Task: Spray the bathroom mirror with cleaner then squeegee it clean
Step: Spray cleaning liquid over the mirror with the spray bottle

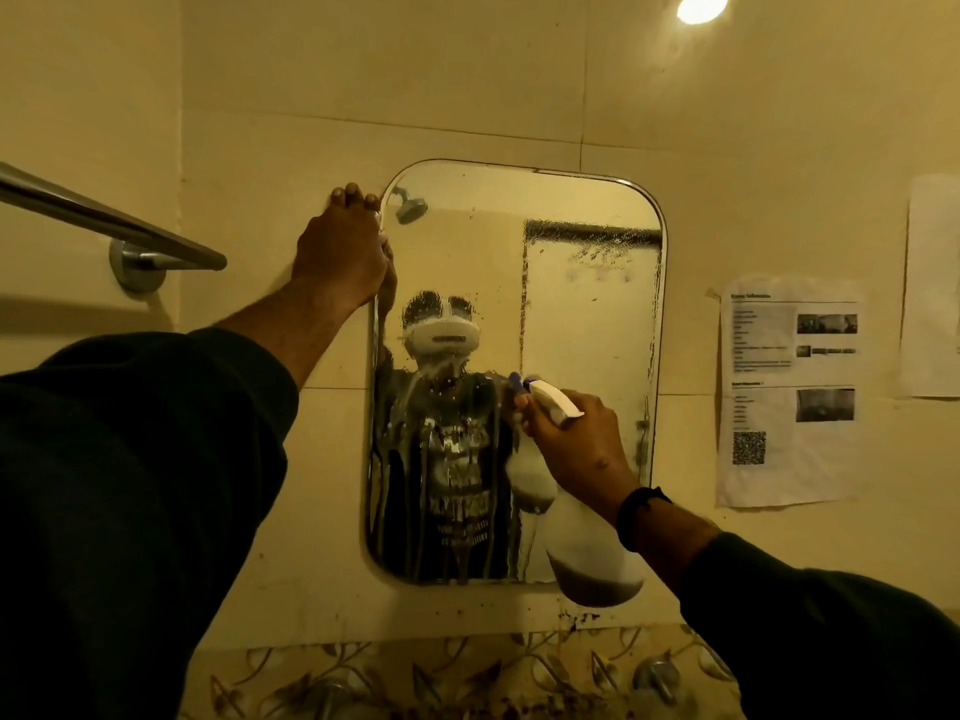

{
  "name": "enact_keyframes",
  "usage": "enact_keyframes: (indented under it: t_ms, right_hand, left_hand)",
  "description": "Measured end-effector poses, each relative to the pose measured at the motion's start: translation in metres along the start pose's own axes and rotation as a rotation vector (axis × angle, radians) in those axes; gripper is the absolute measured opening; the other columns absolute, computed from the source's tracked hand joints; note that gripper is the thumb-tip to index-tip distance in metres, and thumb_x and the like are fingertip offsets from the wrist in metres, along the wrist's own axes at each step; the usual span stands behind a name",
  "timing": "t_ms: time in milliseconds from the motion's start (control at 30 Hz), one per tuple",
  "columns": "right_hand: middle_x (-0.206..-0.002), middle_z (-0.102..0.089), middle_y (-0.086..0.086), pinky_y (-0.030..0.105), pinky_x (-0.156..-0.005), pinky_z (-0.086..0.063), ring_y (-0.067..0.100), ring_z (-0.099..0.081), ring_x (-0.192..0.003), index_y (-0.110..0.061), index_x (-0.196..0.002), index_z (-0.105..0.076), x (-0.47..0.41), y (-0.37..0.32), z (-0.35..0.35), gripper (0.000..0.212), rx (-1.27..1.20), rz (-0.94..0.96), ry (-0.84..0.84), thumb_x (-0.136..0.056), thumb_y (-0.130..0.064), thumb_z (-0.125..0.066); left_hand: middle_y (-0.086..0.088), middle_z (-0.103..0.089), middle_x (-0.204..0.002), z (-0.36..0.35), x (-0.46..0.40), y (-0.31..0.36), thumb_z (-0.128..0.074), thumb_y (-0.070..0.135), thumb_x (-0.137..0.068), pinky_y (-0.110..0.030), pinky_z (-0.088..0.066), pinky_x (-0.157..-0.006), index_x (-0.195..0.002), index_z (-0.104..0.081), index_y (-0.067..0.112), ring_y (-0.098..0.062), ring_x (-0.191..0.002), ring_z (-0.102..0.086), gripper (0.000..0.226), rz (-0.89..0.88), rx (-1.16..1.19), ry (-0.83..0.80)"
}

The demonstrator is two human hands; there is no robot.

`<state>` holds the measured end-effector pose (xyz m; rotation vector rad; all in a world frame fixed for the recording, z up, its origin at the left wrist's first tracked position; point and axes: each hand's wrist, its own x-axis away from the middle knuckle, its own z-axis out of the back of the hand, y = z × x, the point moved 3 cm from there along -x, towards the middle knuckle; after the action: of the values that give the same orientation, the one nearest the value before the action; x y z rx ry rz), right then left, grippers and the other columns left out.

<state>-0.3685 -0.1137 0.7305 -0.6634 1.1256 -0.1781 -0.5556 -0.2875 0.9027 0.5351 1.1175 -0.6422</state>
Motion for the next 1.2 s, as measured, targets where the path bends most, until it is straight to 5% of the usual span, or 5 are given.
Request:
enact_keyframes:
  t_ms: [167, 633, 900, 1100, 1200]
  right_hand:
    - [-0.058, -0.056, -0.012, 0.008, -0.042, -0.037, -0.008, -0.055, -0.051, -0.022, -0.084, -0.067, 0.0, 0.009, 0.009, 0.015, 0.095, 0.009, 0.059, -0.094, -0.031, -0.061]
    - [-0.065, -0.065, 0.004, 0.038, -0.056, -0.053, 0.026, -0.061, -0.061, -0.021, -0.08, -0.068, -0.011, 0.022, 0.03, 0.022, 0.104, -0.05, 0.182, -0.095, -0.034, -0.059]
    - [-0.078, -0.068, 0.003, 0.018, -0.059, -0.046, 0.015, -0.063, -0.07, -0.01, -0.099, -0.071, -0.008, 0.036, 0.049, 0.024, 0.018, -0.149, 0.244, -0.094, -0.032, -0.061]
    - [-0.072, -0.066, 0.008, 0.032, -0.061, -0.052, 0.025, -0.063, -0.069, -0.009, -0.09, -0.071, -0.007, 0.04, 0.068, 0.025, 0.117, -0.153, 0.259, -0.096, -0.03, -0.059]
    - [-0.067, -0.062, 0.002, 0.021, -0.052, -0.04, 0.015, -0.057, -0.061, -0.009, -0.092, -0.071, -0.005, 0.046, 0.078, 0.026, 0.124, -0.171, 0.303, -0.096, -0.032, -0.059]
  left_hand:
    - [-0.022, -0.057, -0.124, -0.001, 0.0, 0.0, -0.043, 0.02, -0.104, -0.044, -0.049, -0.094, -0.123, -0.059, 0.003, -0.035, -0.113, -0.059, 0.03, -0.009, -0.006, 0.004]
    - [-0.022, -0.056, -0.127, -0.002, 0.0, 0.0, -0.041, 0.019, -0.104, -0.047, -0.049, -0.094, -0.124, -0.058, 0.004, -0.037, -0.118, -0.055, 0.03, -0.035, -0.019, 0.01]
    - [-0.023, -0.059, -0.12, -0.001, 0.002, -0.001, -0.042, 0.017, -0.103, -0.047, -0.051, -0.089, -0.119, -0.06, 0.002, -0.038, -0.109, -0.059, 0.028, -0.043, -0.021, 0.024]
    - [-0.023, -0.057, -0.127, -0.002, 0.002, -0.001, -0.042, 0.016, -0.103, -0.049, -0.049, -0.095, -0.122, -0.06, 0.002, -0.039, -0.12, -0.054, 0.03, -0.044, -0.014, 0.02]
    - [-0.025, -0.057, -0.125, -0.001, 0.002, -0.001, -0.042, 0.015, -0.103, -0.049, -0.049, -0.093, -0.12, -0.06, 0.001, -0.04, -0.118, -0.055, 0.029, -0.048, -0.026, 0.019]
